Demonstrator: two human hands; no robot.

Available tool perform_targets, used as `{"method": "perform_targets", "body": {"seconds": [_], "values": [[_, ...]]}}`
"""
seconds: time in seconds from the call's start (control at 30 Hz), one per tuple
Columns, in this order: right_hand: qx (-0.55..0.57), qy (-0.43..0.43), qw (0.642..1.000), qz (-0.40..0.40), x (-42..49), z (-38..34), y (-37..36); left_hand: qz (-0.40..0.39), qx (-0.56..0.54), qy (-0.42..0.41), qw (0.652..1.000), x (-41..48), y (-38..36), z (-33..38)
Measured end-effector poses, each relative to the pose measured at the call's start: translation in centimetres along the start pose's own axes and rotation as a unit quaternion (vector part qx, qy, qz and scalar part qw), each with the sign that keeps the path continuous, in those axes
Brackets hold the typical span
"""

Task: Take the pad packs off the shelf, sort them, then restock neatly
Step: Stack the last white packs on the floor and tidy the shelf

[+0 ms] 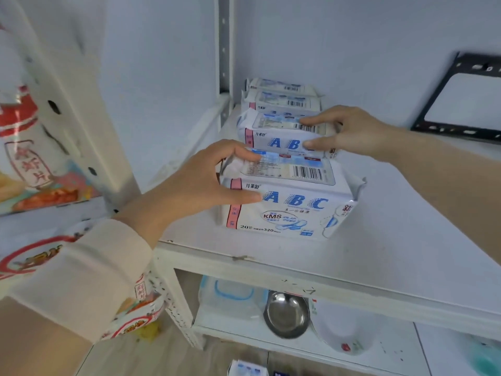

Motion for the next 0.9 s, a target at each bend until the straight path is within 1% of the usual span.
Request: {"method": "perform_targets", "body": {"seconds": [0.1,0.27,0.37,0.63,0.8,0.9], "values": [[0.013,0.0,1.0,-0.007,0.6,-0.1,-0.9,-0.006,0.015,-0.012,1.0,0.6,0.0,-0.2],[0.034,-0.007,0.999,-0.028,0.8,0.0,-1.4,-0.002,0.117,-0.049,0.992,1.1,0.2,0.5],[0.036,-0.013,0.998,-0.046,0.7,0.1,-1.2,-0.006,0.153,-0.057,0.987,1.5,0.3,0.3],[0.053,-0.04,0.993,-0.094,0.3,0.6,-1.1,0.005,0.184,-0.065,0.981,2.1,0.3,0.1],[0.067,-0.044,0.992,-0.093,0.3,0.6,-1.0,0.0,0.192,-0.061,0.98,2.4,0.1,0.2],[0.067,-0.042,0.994,-0.078,0.5,0.7,-1.0,-0.006,0.206,-0.06,0.977,2.5,0.2,0.2]]}}
Point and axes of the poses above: each hand's wrist, its own x-axis towards the middle knuckle, its own y-axis out of the back of the hand, z = x × y, the point moved 7 cm from there along x, towards the middle knuckle, and after that the axes turned 7 degrees about z, right-handed, at the moved point
